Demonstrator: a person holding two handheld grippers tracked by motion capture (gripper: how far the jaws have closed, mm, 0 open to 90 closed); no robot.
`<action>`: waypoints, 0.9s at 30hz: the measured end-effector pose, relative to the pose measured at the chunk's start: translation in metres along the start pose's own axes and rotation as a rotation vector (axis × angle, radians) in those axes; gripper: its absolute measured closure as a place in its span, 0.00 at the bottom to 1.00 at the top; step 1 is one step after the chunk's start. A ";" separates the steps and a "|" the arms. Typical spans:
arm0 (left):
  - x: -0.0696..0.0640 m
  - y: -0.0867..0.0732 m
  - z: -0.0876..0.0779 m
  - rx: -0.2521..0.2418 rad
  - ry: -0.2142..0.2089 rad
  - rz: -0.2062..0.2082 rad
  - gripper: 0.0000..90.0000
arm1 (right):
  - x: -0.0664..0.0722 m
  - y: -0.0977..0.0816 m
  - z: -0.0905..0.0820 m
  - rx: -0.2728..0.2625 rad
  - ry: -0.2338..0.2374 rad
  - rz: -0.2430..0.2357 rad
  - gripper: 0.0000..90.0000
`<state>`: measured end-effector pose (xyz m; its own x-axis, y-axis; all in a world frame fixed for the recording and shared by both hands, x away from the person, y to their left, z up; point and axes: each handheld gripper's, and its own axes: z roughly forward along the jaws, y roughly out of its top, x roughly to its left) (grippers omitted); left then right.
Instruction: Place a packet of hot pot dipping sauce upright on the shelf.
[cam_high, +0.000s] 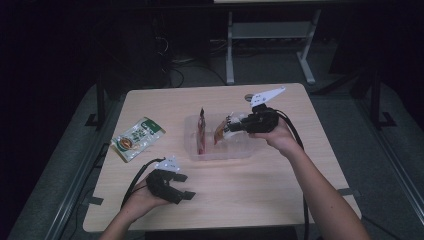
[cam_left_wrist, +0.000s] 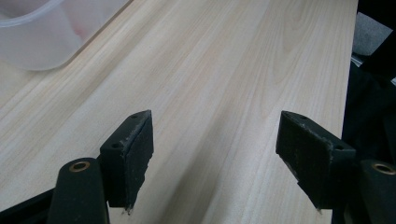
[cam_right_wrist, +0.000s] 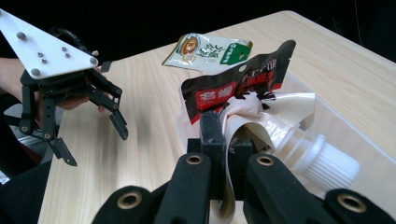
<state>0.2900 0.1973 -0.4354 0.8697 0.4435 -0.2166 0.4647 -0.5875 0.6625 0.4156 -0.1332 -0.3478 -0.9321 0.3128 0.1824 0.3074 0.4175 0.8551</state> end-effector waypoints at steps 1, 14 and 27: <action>0.000 0.000 0.000 -0.003 -0.001 -0.002 0.30 | 0.000 0.000 0.000 0.000 0.001 0.001 0.99; 0.000 0.000 0.000 -0.004 -0.006 -0.001 0.30 | 0.004 0.001 0.012 0.027 0.013 -0.013 0.99; 0.002 0.000 0.000 0.005 -0.004 -0.002 0.30 | 0.002 -0.001 0.025 0.012 0.031 0.004 0.99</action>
<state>0.2914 0.1982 -0.4360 0.8696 0.4418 -0.2206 0.4668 -0.5898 0.6589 0.4181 -0.1112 -0.3605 -0.9363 0.2878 0.2013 0.3134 0.4263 0.8486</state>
